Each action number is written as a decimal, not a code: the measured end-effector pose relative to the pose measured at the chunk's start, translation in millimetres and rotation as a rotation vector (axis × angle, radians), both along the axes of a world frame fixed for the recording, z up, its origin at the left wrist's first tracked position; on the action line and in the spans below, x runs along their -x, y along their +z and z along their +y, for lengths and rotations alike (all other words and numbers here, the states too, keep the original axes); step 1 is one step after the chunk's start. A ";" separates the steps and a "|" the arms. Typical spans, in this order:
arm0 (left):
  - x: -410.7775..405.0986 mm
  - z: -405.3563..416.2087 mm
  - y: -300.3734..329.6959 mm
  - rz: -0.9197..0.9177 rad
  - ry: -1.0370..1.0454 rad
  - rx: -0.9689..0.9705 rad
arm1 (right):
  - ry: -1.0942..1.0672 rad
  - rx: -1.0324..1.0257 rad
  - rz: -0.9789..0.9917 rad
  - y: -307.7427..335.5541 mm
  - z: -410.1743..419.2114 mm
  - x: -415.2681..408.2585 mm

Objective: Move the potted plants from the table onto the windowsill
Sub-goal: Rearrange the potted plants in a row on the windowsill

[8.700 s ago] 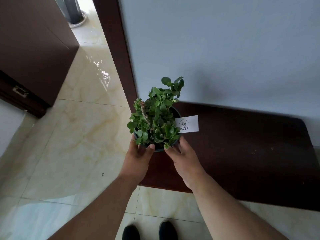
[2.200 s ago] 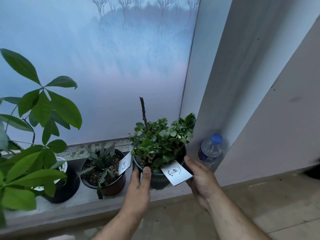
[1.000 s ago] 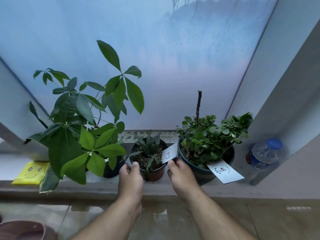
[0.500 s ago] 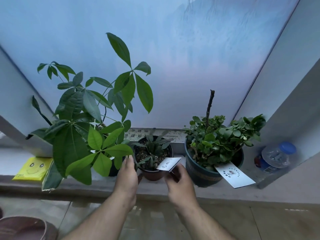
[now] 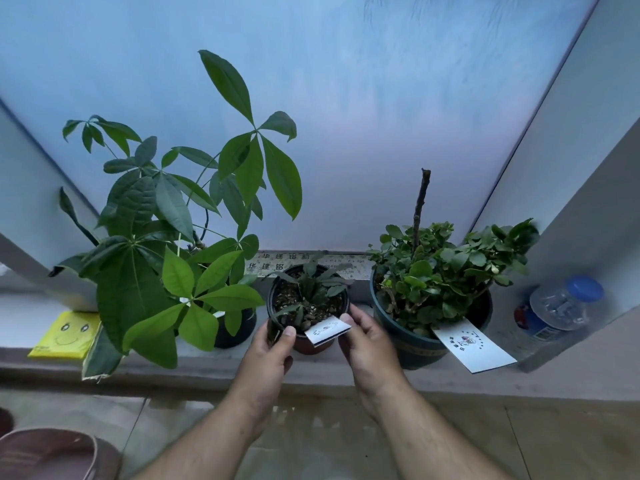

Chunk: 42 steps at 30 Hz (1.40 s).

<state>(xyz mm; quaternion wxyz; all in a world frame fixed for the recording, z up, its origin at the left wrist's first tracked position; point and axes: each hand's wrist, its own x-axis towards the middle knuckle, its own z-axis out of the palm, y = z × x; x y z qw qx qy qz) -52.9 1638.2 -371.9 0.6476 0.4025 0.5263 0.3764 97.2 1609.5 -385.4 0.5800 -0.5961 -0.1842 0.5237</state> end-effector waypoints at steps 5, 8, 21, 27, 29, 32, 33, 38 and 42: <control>4.2 10.5 -0.6 -0.039 0.095 0.044 | -0.054 0.012 -0.048 -1.6 -7.5 7.8; 0.3 7.5 1.6 -0.048 0.096 0.037 | -0.029 -0.011 -0.088 3.0 -1.0 5.1; -5.5 6.9 7.6 -0.038 0.028 0.052 | -0.051 0.016 -0.154 5.9 -9.2 5.1; -4.2 5.4 6.4 -0.009 0.053 0.055 | -0.038 0.028 -0.088 6.3 -8.4 2.6; -2.4 3.6 6.8 -0.002 0.075 0.063 | -0.049 0.027 -0.043 9.4 -12.8 2.9; 1.7 -0.9 8.5 -0.005 0.117 0.104 | -0.051 0.128 0.000 10.4 -24.3 11.9; 3.4 -4.1 8.6 0.002 0.124 0.121 | -0.032 0.187 -0.022 7.5 -30.2 16.7; 19.9 -21.1 13.9 0.088 0.127 0.186 | 0.328 0.346 0.004 3.0 -41.4 50.7; 53.1 -37.8 38.2 0.122 0.188 0.182 | 0.465 0.245 0.012 13.3 -22.5 90.7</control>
